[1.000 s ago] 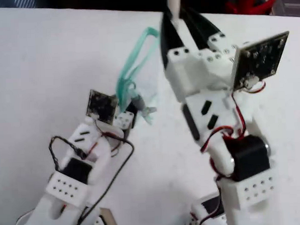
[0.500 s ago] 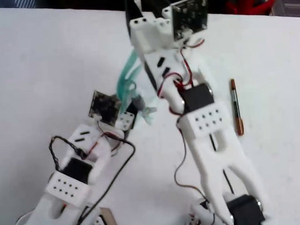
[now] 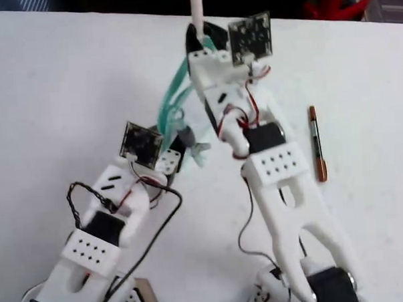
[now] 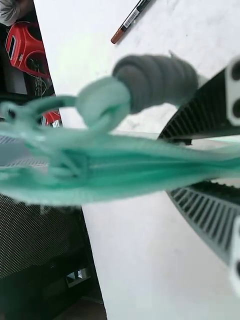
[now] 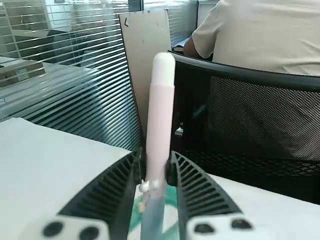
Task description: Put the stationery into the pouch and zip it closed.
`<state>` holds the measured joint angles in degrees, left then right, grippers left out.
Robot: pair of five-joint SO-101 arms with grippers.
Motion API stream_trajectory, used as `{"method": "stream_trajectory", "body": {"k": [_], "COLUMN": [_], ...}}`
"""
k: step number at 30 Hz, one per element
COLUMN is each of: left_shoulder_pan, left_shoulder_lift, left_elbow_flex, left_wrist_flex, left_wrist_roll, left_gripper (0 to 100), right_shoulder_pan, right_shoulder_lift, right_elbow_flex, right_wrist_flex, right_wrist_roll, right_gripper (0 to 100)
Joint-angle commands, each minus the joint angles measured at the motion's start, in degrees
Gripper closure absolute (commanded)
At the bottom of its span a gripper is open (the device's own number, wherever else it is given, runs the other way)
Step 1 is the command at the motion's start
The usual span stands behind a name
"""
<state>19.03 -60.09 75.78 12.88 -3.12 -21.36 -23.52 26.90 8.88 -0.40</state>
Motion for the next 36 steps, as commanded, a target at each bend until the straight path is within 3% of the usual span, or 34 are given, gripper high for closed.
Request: {"method": "stream_trajectory", "body": {"k": [1,6,12,16,23,32,36], "left_shoulder_pan": [-0.4,-0.4,-0.4,-0.4,-0.4,-0.4,-0.4], "left_shoulder_lift": [-0.2,-0.2,-0.2,-0.1,-0.1,-0.1,-0.1], "left_elbow_flex": [-0.7,-0.7,-0.7,-0.6,-0.6,-0.6,-0.4], "left_wrist_flex": [-1.8,-1.8,-1.8,-1.8,-1.8,-1.8,-1.7], "left_wrist_roll": [-0.3,-0.3,-0.3,-0.3,-0.3,-0.3,-0.3], "left_gripper": [90,90,90,90,90,90,90], "right_shoulder_pan": [-0.7,-1.9,-6.3,-5.9,7.6,31.0,35.1], "right_shoulder_lift": [-8.7,-14.9,-15.5,-15.6,-14.9,-7.6,3.8], "right_elbow_flex": [3.7,5.0,4.0,-2.2,-18.5,-18.5,-22.3], "right_wrist_flex": [-0.1,7.7,16.7,23.3,37.7,38.5,40.4], "right_wrist_roll": [0.6,0.8,6.9,6.9,1.9,1.8,7.5], "right_gripper": [98.1,97.5,77.2,77.2,78.3,78.3,78.3]}}
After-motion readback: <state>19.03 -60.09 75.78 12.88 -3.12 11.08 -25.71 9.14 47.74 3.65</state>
